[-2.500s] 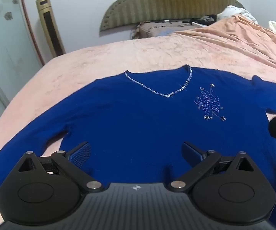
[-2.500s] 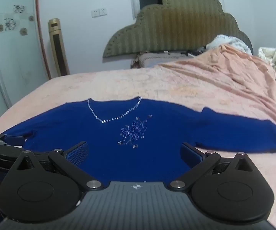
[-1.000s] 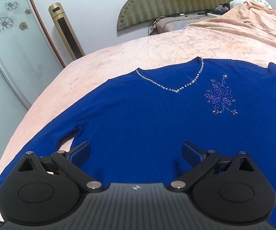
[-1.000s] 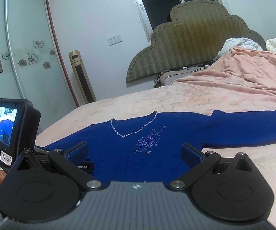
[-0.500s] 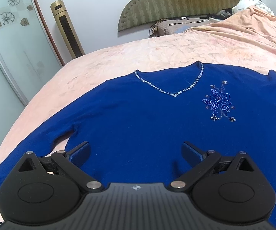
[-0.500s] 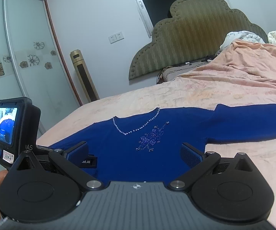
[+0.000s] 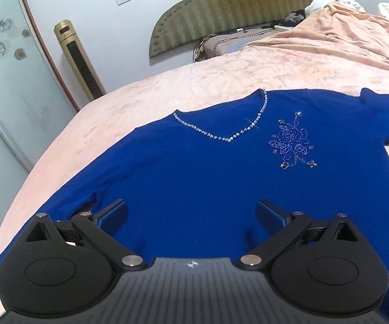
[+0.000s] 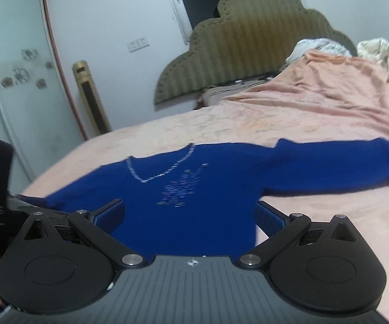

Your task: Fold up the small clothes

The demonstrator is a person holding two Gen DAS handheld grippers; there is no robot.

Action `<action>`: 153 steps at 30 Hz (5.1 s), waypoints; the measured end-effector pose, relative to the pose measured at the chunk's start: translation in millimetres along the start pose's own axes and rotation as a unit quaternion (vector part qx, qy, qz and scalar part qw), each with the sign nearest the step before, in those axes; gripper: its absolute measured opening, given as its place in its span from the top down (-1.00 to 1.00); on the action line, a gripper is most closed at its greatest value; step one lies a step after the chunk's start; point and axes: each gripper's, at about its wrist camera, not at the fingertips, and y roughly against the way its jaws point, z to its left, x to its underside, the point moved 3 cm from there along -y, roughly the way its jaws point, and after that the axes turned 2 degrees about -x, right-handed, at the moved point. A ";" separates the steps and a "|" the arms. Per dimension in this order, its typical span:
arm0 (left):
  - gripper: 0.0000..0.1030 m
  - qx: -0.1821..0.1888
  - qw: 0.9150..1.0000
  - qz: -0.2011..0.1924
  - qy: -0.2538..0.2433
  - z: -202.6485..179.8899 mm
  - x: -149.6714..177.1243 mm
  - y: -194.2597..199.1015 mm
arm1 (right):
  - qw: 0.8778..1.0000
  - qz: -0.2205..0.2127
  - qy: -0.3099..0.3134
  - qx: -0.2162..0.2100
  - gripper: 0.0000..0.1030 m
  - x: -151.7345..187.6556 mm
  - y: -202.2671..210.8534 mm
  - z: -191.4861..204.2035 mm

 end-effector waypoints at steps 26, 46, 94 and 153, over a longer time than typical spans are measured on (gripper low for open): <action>-0.98 0.055 0.998 -0.003 -0.005 -7.6 -6.8 -17.5 | 0.855 -0.153 -0.484 0.109 -0.87 1.4 19.7 -303.7; -0.98 0.045 0.999 0.022 0.013 17.6 1.7 -32.0 | 0.827 -0.225 -0.477 0.195 -0.37 -38.9 17.8 -383.3; -0.98 -0.015 0.989 0.063 0.132 183.3 54.4 -85.6 | 0.981 0.094 0.171 -0.004 0.81 -40.2 -289.4 197.4; -0.98 -0.096 0.920 0.134 0.356 276.5 122.4 -46.2 | 0.987 0.122 0.087 -0.051 -0.95 6.0 -100.6 118.0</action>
